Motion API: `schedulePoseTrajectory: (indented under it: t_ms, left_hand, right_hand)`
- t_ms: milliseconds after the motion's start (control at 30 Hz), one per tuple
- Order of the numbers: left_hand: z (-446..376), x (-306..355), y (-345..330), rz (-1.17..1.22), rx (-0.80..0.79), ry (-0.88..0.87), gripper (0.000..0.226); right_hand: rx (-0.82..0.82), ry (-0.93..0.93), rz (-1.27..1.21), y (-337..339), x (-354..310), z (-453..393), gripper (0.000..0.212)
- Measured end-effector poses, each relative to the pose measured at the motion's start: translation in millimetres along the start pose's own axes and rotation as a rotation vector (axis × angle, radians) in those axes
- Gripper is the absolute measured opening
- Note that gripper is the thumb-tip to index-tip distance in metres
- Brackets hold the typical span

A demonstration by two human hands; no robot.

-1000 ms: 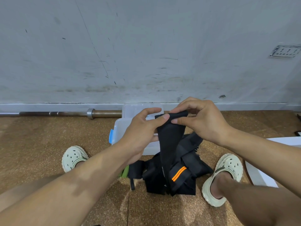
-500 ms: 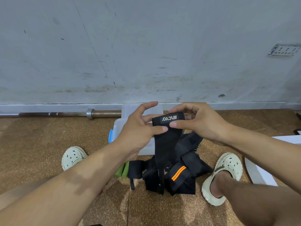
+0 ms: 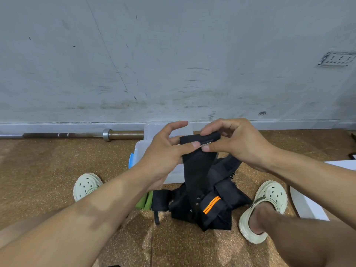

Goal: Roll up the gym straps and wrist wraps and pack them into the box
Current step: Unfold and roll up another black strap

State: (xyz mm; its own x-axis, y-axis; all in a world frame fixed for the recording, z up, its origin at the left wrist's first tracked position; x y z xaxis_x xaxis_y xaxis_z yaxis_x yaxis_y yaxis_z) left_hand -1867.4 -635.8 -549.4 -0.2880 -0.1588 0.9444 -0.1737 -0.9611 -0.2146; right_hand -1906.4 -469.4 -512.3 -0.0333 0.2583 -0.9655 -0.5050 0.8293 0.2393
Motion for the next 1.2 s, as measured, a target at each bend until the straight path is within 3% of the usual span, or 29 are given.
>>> schedulePoseTrajectory:
  t_ms: [167,333,467,700,800,933,1200]
  left_hand:
    - [1,2,1,-0.064,-0.029,-0.06,0.068]
    - [2,3,1,-0.103,-0.014,-0.104,0.074]
    - [0,-2,4,-0.086,0.031,-0.059,0.069]
    - [1,-6,-7,0.043,-0.032,0.044,0.05]
    - [-1,-9,-1,0.071,0.024,0.073,0.05]
    - [1,-11,-8,0.052,-0.064,0.118,0.044]
    - [1,-7,-3,0.146,0.01,0.101,0.041]
  right_hand:
    - [-0.09,-0.124,-0.18,-6,11,0,0.038]
    - [-0.137,-0.185,-0.16,-12,17,3,0.043]
    - [-0.042,-0.134,-0.14,-6,11,3,0.041]
    - [0.072,-0.02,-0.17,-1,1,5,0.036]
    - [0.084,0.008,-0.161,-2,-2,5,0.035]
    - [0.107,0.047,-0.059,-1,-6,6,0.034]
    - [0.114,0.113,-0.056,-4,-9,4,0.031]
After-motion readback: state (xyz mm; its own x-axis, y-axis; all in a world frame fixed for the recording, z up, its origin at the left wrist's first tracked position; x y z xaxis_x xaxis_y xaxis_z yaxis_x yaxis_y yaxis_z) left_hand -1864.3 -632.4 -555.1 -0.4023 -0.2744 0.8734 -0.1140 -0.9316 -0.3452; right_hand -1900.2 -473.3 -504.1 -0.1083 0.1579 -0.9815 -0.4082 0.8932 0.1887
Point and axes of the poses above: each hand's wrist, its own z-axis away from the middle knuckle, its own y-axis out of the back of the hand, x = y × z, the point moved 7 cm from there along -z, towards the middle knuckle, and after that the axes turned 8 degrees about -x, right-handed, at the moved point
